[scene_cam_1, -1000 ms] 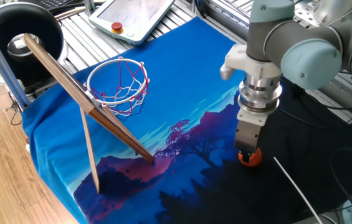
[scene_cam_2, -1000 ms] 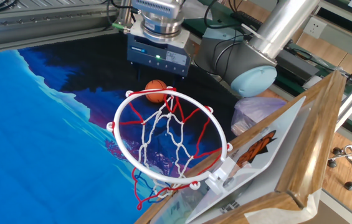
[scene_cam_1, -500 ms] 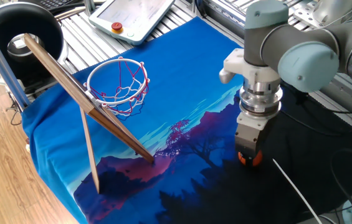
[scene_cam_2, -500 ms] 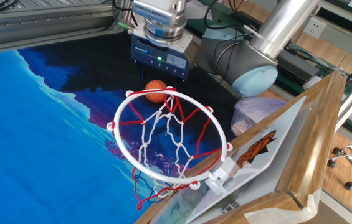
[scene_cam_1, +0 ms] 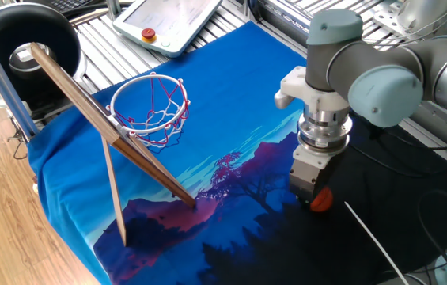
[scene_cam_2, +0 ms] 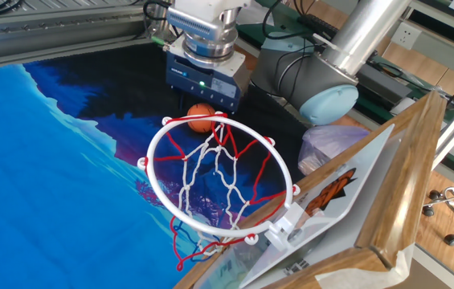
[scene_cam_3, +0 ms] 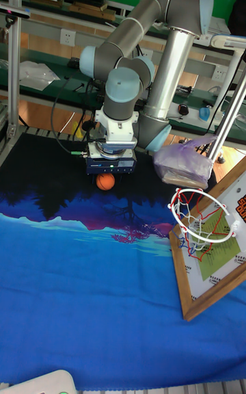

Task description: Grab a basketball, release it and shoot it into the basket

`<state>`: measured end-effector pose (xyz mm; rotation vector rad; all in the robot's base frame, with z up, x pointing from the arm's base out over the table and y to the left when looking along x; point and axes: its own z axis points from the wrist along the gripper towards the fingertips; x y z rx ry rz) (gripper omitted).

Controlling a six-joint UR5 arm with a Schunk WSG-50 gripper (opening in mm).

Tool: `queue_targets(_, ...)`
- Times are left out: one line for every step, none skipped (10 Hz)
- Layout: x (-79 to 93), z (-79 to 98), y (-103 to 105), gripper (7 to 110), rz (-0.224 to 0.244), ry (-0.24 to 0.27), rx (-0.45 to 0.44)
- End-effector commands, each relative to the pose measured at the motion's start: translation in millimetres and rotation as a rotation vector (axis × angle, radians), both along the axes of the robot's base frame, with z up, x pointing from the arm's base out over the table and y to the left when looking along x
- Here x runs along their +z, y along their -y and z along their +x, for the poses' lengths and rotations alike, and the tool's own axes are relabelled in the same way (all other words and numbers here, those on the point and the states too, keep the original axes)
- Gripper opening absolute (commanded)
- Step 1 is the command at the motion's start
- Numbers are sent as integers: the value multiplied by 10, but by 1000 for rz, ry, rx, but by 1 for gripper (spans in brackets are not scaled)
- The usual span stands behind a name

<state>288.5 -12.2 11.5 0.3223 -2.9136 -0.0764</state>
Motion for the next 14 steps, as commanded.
queue_targets(-77, 24, -24, 66, 5, 11, -23)
queue_targets(-87, 16, 4, 66, -4, 8, -25)
queue_targets(-59, -75, 32, 66, -9, -25, -9)
queue_targets(-54, -131, 31, 66, -4, -43, -3)
queue_targets(-58, -137, 54, 66, -11, -43, 0)
queue_targets(-61, -130, 55, 66, -11, -40, 0)
queue_targets(-58, -130, 50, 66, -11, -42, 2)
queue_targets(-43, -156, 49, 66, -16, -54, -4)
queue_targets(-33, -146, 53, 66, -24, -53, -7)
queue_targets(-22, -129, 34, 44, -23, -48, -12)
queue_targets(-20, -128, 30, 44, -25, -50, -13)
queue_targets(-23, -122, 36, 44, -33, -50, -19)
queue_targets(-25, -121, 40, 44, -35, -50, -22)
queue_targets(-24, -109, 66, 22, -46, -46, -30)
